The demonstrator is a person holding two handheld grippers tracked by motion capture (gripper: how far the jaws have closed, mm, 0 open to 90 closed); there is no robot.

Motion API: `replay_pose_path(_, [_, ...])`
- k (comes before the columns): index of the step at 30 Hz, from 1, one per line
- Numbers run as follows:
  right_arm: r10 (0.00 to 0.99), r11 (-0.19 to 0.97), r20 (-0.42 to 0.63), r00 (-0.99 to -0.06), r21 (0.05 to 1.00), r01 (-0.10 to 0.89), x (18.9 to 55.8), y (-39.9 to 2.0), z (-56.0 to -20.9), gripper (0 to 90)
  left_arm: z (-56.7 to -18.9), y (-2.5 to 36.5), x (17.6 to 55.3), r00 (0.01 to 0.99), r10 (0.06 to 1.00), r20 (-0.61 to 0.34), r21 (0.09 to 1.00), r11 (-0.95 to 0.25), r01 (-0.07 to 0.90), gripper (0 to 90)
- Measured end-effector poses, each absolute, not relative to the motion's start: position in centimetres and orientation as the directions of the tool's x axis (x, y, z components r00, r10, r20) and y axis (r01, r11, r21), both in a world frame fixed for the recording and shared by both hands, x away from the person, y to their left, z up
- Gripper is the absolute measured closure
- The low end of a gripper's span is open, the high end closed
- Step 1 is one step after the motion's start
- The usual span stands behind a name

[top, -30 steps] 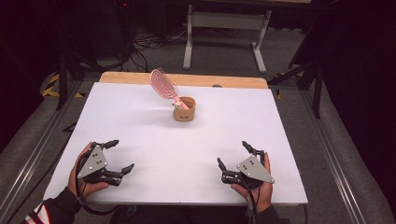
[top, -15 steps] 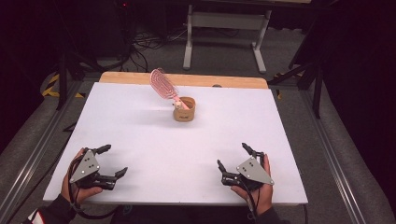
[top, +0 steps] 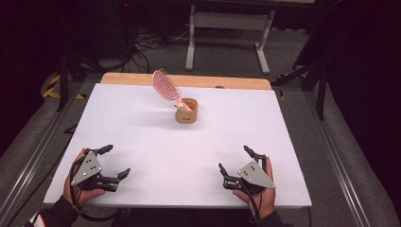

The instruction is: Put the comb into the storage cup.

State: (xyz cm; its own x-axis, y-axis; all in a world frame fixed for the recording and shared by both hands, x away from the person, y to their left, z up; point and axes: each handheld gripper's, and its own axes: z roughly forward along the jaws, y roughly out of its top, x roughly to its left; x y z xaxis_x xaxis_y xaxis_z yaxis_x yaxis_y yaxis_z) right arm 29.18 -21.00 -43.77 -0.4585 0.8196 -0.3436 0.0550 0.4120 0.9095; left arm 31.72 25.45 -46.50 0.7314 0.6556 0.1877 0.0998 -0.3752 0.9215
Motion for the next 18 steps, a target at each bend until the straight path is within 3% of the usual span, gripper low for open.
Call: replay_pose_path(18, [0.822, 0.419, -0.358, -0.443, 0.907, 0.046, 28.94, -21.02, -43.66, 6.0, -46.34, 25.27, 31.61, 0.732, 0.654, 0.189, 0.923, -0.374, 0.096, 4.0])
